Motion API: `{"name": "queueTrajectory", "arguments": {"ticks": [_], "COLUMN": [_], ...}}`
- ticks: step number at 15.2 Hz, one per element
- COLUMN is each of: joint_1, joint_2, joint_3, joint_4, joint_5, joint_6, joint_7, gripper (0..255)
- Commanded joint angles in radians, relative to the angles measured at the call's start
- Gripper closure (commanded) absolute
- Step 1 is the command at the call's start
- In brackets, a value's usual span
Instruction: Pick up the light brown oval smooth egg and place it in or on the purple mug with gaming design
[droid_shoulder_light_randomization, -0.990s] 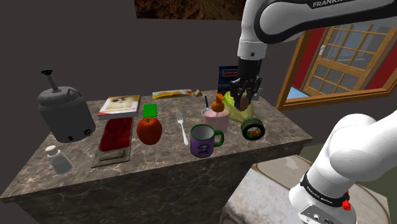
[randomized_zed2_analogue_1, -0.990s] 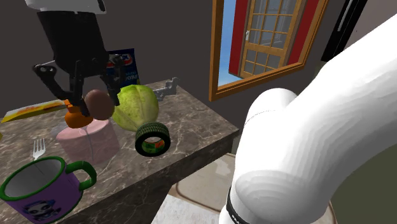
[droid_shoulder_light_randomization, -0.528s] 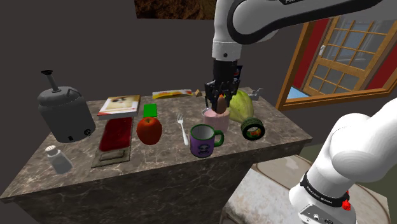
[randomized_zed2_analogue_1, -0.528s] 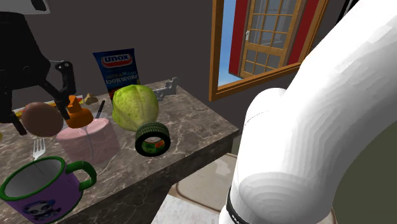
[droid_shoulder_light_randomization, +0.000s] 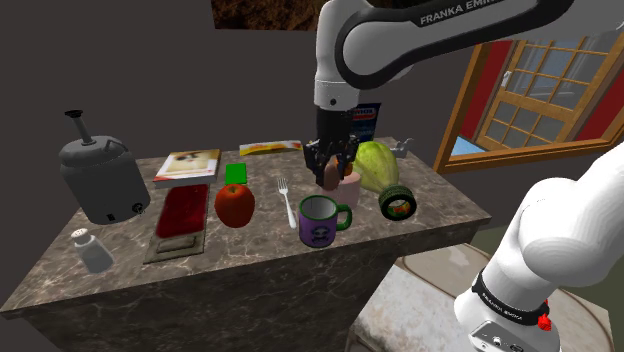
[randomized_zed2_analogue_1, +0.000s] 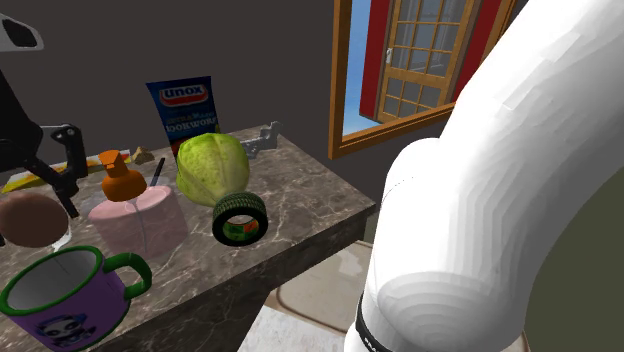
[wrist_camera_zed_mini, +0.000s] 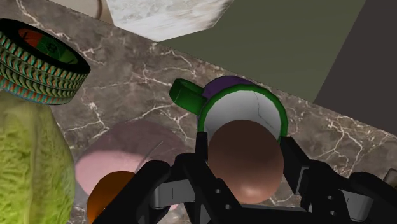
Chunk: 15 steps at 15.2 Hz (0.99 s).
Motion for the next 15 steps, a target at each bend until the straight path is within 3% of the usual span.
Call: {"name": "queueTrajectory", "arguments": {"ticks": [1,8,15], "joint_1": [0.001,0.003,0.003], "joint_2": [0.009,0.041,0.041], "joint_3": [0.004,0.013,0.013], "joint_4": [-0.02,-0.093,-0.093], "joint_5": [0.001,0.006,0.006], "joint_6": [0.029,0.134,0.134], "joint_7": [0.0,-0.007,-0.007], "gripper": [255,255,255]}}
